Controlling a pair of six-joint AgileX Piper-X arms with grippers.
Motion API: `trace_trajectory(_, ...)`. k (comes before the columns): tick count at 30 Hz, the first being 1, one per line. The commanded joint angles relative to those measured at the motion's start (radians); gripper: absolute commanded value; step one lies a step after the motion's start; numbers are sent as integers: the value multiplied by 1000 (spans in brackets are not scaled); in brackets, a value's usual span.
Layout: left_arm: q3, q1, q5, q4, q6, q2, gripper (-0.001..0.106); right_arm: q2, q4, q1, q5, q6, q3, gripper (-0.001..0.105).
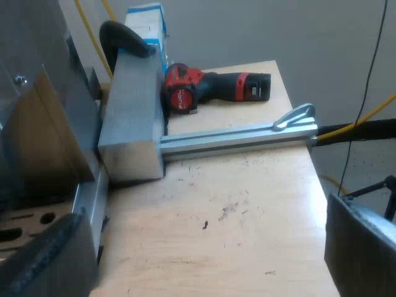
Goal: Place mug into machine
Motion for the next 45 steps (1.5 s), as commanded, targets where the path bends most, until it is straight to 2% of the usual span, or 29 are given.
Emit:
trace_trajectory(1,16,0,-8,4,-2,-95,87,-53,29,-4,-8,-24,-2,77)
trace_trajectory(5,17,0,-8,85,-2,-177,87,-102,62,-4,-8,-24,-2,77)
trace_trajectory(6,7,0,-4,135,0,-174,87,-100,71,-4,-5,-24,-2,77)
trace_trajectory(9,6,0,-6,159,8,-173,87,-98,59,-2,-10,-29,14,77)
trace_trajectory(14,19,0,-6,129,15,-173,87,-98,-27,-2,-10,-27,65,77)
trace_trajectory(19,93,0,-6,45,15,-173,87,-98,-128,-2,-10,-27,154,77)
trace_trajectory(29,201,0,-6,17,15,-171,87,-96,-139,-2,-10,-27,315,77)
trace_trajectory(35,229,0,-4,15,15,-171,87,-96,-126,-2,-10,-27,360,77)
trace_trajectory(45,229,0,1,15,15,-171,87,-96,-104,-2,-4,-27,389,77)
